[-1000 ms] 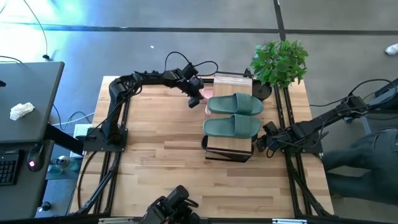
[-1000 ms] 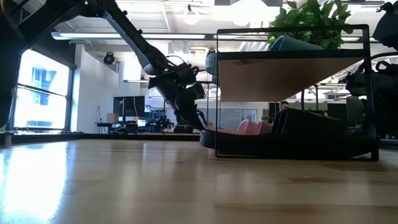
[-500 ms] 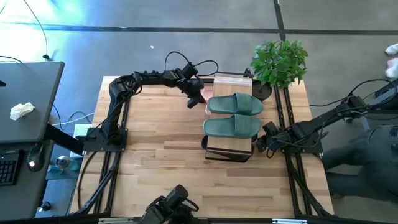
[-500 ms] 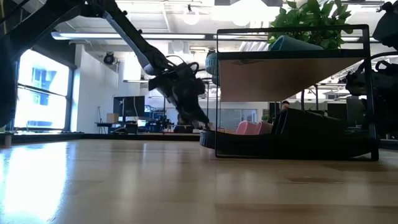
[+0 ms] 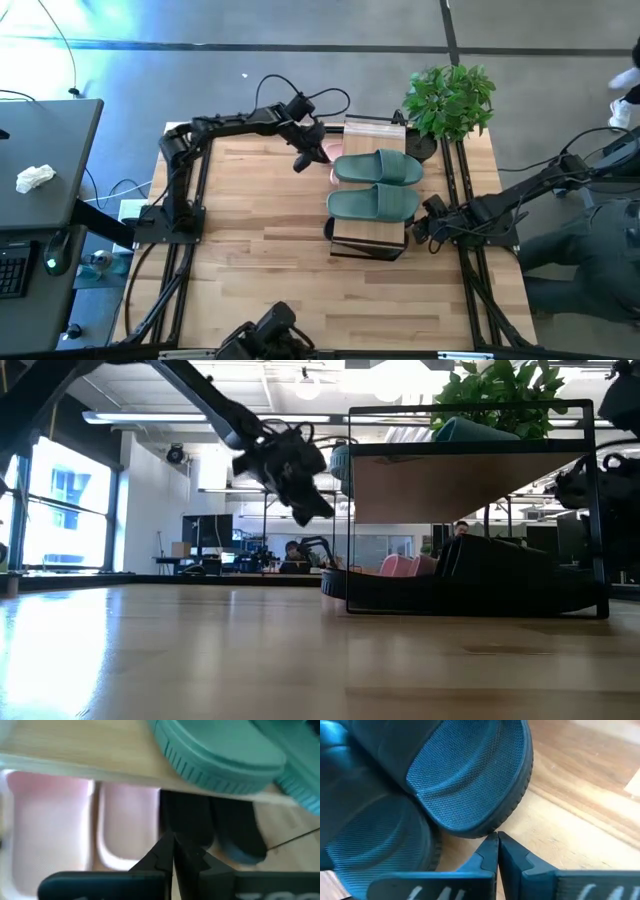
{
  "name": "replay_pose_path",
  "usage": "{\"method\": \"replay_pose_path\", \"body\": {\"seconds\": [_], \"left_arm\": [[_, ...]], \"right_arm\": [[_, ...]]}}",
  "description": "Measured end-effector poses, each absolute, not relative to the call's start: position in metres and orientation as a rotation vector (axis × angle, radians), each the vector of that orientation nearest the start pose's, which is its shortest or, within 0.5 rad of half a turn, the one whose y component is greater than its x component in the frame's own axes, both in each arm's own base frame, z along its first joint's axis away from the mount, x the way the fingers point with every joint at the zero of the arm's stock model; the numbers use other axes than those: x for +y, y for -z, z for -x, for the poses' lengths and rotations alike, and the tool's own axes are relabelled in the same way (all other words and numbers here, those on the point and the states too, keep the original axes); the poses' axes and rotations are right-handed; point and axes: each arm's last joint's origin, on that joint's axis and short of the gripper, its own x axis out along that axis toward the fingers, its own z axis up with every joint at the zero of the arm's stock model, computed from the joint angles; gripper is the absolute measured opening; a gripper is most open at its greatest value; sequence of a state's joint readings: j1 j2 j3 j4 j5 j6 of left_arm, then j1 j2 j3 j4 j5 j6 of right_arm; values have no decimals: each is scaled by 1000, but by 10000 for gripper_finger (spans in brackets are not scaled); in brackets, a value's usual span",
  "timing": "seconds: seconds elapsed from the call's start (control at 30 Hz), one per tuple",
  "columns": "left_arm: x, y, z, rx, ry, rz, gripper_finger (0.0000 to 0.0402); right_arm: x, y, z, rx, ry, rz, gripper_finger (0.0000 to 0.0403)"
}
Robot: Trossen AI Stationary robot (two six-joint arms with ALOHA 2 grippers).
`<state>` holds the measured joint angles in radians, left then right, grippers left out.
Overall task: Pick and place slides into the shelf
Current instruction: Adjust the top black slipper under the shelf
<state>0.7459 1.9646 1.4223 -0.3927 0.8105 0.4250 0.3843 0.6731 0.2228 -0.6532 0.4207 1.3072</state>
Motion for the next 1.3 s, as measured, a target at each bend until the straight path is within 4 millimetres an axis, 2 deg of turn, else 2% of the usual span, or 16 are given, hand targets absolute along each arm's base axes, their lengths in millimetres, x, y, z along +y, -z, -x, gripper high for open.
{"method": "replay_pose_path", "body": {"seconds": [0.17,0.33,0.43,0.67,0.93,1.2,1.3], "left_arm": [[257,-218,-305,732,151,154,1],[251,-221,-297,804,158,151,2],[248,-219,-295,836,170,162,1],[246,-217,-291,883,175,193,1],[244,-216,-290,890,198,214,0],[243,-216,-290,881,206,218,1],[243,-216,-290,881,206,218,0]], "right_arm": [[26,-156,-98,812,714,-685,0],[25,-179,-100,793,719,-666,0],[25,-183,-100,793,728,-661,0],[16,-189,-97,633,864,-723,0],[5,-197,-72,582,851,-627,0],[-9,-205,-43,285,868,-875,0],[-11,-207,-36,216,857,-913,0]]}}
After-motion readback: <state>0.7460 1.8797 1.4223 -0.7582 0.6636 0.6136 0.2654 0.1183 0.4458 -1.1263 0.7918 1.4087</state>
